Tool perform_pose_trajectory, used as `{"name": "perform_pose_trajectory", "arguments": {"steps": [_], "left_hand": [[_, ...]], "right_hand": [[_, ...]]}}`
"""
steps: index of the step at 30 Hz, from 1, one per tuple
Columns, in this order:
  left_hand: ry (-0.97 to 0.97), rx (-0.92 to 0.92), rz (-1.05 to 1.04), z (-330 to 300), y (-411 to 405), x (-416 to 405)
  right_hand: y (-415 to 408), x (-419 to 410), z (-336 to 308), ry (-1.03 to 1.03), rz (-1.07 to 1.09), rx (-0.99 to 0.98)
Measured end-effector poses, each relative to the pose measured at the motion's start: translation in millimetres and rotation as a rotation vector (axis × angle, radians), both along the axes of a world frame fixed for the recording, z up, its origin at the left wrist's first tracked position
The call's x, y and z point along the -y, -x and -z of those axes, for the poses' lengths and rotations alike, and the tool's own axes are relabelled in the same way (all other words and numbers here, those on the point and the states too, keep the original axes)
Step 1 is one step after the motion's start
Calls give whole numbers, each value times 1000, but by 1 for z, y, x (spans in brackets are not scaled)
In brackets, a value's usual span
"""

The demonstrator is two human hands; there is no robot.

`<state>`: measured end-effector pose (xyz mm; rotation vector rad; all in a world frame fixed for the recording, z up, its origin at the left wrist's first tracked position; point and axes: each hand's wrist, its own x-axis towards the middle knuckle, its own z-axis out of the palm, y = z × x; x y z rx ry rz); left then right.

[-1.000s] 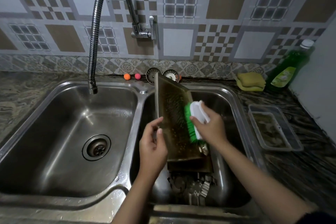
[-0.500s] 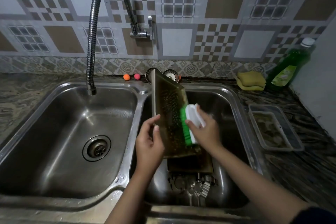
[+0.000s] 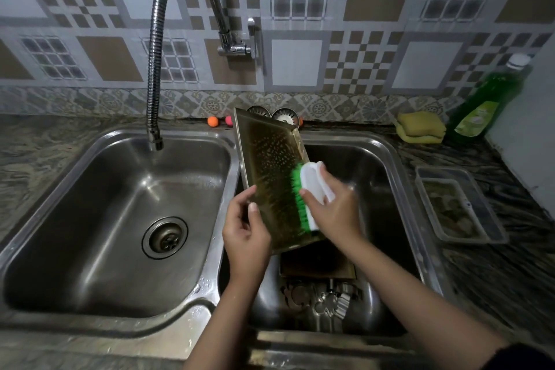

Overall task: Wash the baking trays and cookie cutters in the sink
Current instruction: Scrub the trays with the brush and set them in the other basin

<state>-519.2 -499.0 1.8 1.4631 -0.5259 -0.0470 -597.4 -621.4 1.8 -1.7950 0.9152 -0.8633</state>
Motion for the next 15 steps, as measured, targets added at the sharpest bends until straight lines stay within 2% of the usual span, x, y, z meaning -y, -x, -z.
{"name": "perform_pose_trajectory", "arguments": {"steps": [4,10,15], "left_hand": [[25,-65,-33,4,4,4],[46,-65,-46,1,8,-1],[57,-104,-62,7,8,0]], "right_hand": [[5,-49,1,25,-160,104],[17,-7,15,19,12,-1],[1,-59,4,8,-114,138]]}}
